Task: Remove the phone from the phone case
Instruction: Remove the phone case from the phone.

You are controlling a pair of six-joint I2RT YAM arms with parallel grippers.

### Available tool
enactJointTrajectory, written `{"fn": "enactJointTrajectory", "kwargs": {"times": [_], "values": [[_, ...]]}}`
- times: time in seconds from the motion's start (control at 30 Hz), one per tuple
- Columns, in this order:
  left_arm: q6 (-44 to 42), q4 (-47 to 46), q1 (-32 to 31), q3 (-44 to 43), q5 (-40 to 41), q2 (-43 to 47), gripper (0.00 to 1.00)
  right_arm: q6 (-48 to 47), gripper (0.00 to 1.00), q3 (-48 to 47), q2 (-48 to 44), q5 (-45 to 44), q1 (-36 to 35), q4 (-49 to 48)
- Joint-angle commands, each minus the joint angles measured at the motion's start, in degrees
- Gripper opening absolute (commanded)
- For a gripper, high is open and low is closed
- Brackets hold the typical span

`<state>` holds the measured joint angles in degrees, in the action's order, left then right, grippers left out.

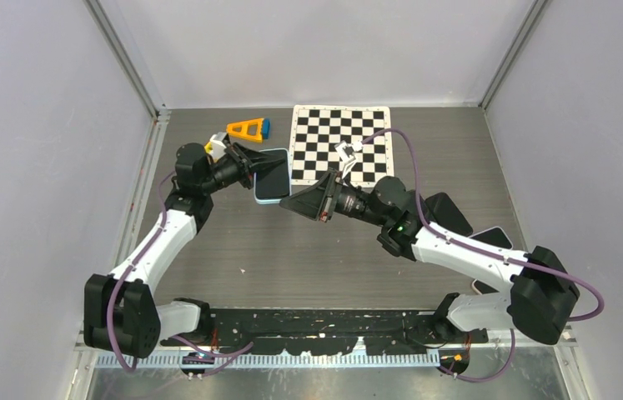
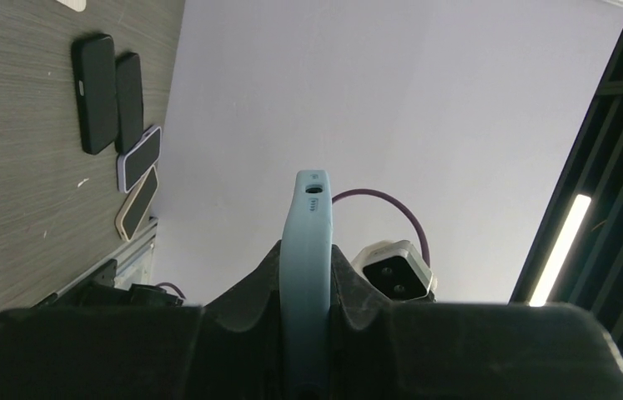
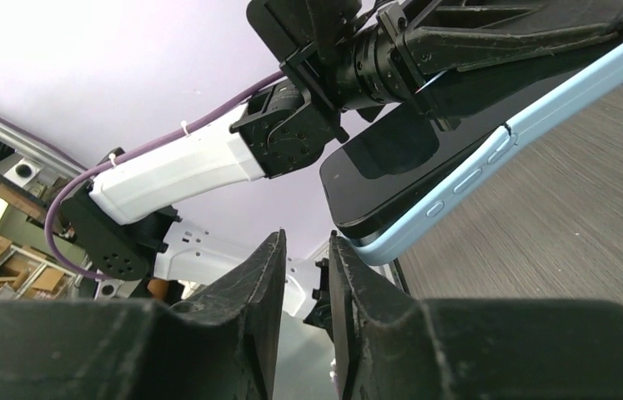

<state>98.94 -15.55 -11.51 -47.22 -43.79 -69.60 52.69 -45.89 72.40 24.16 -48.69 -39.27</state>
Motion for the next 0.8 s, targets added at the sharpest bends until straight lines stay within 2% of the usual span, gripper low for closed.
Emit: {"fn": "enactJointTrajectory", "kwargs": {"times": [0.0, 0.27, 0.37, 0.6, 0.77], "values": [[2.7, -4.6, 0.2, 0.2, -1.2, 3.4, 0.00, -0.1, 0.33, -1.8, 1.4, -4.4, -0.2, -1.5], [1.9, -4.2, -0.6, -0.2, -1.8, 5.1, 0.00, 2.9, 0.40, -0.3, 2.9, -13.7, 0.9, 2.7], [1.2, -4.1, -0.7, -0.9, -2.0, 5.4, 0.00, 5.7, 0.43, -0.8, 4.2, -14.8, 1.6, 5.7], [-1.1, -5.9, -0.9, -3.1, -2.5, 5.7, 0.00, 12.0, 0.49, -0.8, 8.3, -14.3, 1.8, 5.9], [-7.5, -3.8, -2.9, -6.5, -2.4, 6.9, 0.00, 14.6, 0.53, 0.0, 9.0, -15.2, 2.4, 4.7]]}}
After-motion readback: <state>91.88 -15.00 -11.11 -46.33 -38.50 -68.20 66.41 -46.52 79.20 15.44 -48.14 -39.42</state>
